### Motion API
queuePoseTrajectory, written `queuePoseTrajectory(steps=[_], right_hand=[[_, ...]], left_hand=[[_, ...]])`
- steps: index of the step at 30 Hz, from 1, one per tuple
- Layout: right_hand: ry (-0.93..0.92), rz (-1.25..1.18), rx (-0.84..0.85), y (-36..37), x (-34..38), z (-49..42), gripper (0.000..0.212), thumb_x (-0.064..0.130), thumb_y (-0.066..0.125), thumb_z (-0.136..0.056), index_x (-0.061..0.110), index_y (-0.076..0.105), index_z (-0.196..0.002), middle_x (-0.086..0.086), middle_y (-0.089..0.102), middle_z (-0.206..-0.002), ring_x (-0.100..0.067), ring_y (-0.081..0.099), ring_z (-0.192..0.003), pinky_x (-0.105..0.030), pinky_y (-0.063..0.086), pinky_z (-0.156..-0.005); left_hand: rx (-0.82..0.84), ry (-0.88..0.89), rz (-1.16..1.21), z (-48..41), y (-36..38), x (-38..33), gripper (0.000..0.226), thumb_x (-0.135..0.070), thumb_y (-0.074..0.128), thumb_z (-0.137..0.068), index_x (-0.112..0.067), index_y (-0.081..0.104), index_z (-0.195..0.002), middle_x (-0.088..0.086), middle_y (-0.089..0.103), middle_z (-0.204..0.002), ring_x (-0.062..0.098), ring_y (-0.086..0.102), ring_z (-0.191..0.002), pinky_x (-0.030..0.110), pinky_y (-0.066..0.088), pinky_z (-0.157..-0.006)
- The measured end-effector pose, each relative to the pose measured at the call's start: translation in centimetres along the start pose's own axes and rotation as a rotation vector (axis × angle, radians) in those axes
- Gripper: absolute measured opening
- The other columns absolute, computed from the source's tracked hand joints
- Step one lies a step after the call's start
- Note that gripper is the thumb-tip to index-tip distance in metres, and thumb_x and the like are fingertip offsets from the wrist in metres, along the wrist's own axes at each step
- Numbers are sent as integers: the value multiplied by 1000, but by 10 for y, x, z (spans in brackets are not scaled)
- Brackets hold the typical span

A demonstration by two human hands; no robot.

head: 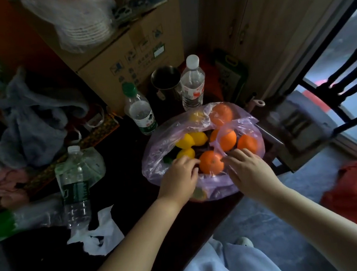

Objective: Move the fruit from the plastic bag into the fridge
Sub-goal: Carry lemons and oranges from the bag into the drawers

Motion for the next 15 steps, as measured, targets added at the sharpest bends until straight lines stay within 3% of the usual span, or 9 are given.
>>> queuePoseTrajectory(steps=[3, 7, 11, 15], right_hand=[[-25, -97, -31, -3, 22, -33, 40, 9, 66, -81, 8, 59, -121, -9, 62, -112, -30, 60, -100, -39, 51, -86], [15, -190, 128, 22, 34, -65, 48, 6, 51, -89, 10, 43, -136, -8, 50, -130, -28, 48, -117, -35, 40, -97], [131, -137, 224, 45, 19, -67, 46, 19, 48, -92, 9, 40, -136, -11, 48, -130, -30, 46, -118, -35, 35, -97], [193, -9, 275, 58, -1, -50, 62, 39, 57, -85, 14, 38, -139, -6, 47, -132, -29, 45, -120, -35, 31, -103]], left_hand=[[-66, -55, -38, -15, -8, 10, 29, -16, 55, -90, -17, 57, -119, 1, 54, -119, 19, 51, -109, 32, 47, -85], [-27, -118, -102, -29, -2, 24, 32, -16, 57, -88, -14, 53, -120, 5, 53, -125, 23, 50, -116, 35, 46, -94], [-7, -135, -97, -33, 5, 31, 35, -15, 59, -87, -13, 53, -122, 6, 53, -130, 26, 49, -121, 39, 44, -98], [34, -130, -119, -36, 13, 35, 37, -22, 57, -90, -13, 49, -125, 8, 52, -130, 27, 52, -117, 39, 46, -93]])
Point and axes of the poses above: each hand's wrist, its own z-axis away from the middle knuckle, its own y-axis out of the palm, x = y × z, the point moved 6 cm from there along -z, towards the middle knuckle
